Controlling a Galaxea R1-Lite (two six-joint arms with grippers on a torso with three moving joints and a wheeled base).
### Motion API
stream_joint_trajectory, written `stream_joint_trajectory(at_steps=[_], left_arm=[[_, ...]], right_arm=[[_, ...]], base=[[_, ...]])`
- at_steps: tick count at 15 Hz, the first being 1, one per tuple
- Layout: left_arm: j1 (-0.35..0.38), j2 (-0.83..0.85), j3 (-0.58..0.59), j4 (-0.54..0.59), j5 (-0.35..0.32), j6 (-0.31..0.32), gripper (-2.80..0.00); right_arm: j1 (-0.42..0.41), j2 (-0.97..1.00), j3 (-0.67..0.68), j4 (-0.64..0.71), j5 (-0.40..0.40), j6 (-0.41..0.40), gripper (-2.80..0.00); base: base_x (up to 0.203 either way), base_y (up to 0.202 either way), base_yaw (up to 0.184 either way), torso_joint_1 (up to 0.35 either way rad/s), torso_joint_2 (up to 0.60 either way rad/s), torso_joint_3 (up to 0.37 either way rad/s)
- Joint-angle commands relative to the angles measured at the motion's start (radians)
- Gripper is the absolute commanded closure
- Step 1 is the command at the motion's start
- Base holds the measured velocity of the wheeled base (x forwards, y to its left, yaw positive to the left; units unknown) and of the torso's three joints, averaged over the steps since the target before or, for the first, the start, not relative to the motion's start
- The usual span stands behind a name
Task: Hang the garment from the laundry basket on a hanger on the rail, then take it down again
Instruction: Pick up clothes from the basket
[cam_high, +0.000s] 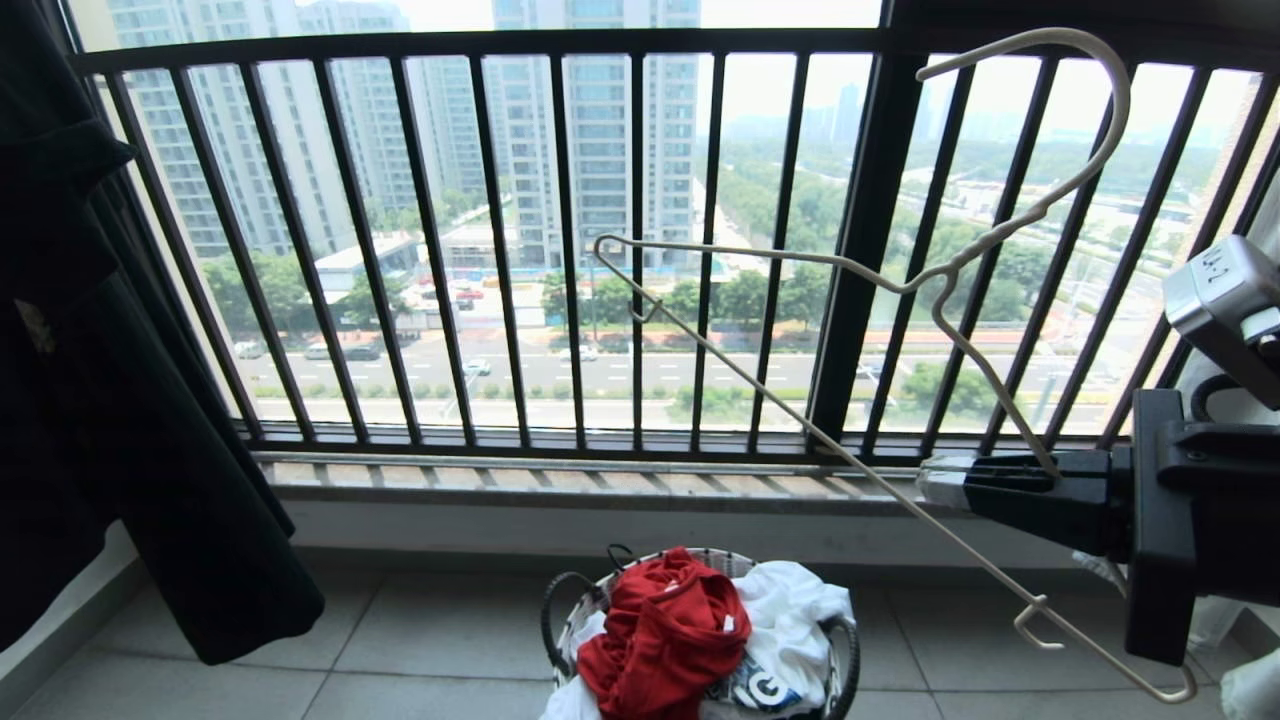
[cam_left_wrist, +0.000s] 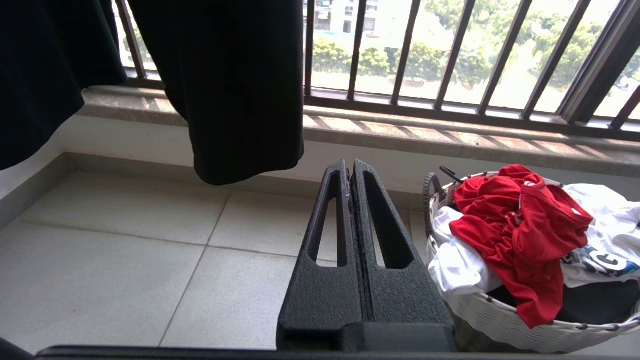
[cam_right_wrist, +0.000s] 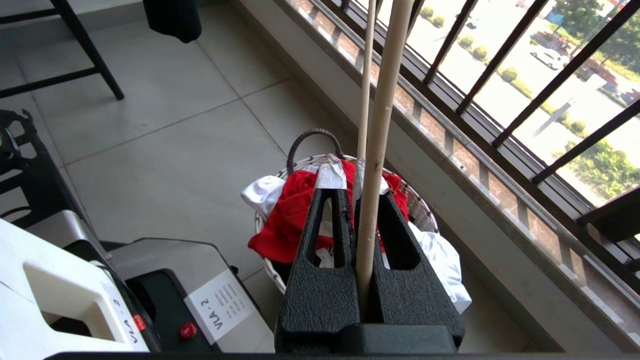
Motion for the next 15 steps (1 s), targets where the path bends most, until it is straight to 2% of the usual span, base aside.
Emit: stream_joint_trajectory(at_steps=[1, 15], left_arm=[[0.0, 0.002, 0.0, -0.001, 0.001, -0.001, 0.0], [0.0, 0.002, 0.0, -0.001, 0.001, 0.0, 0.0]], right_arm=[[-0.001, -0.016, 0.0, 0.0, 0.002, -0.002, 0.0], [-0.012, -0.035, 0.0, 0.0, 0.0, -0.006, 0.0]], base=[[0.0, 0.0, 0.0, 0.0, 0.0, 0.0], [0.0, 0.0, 0.0, 0.0, 0.0, 0.0]])
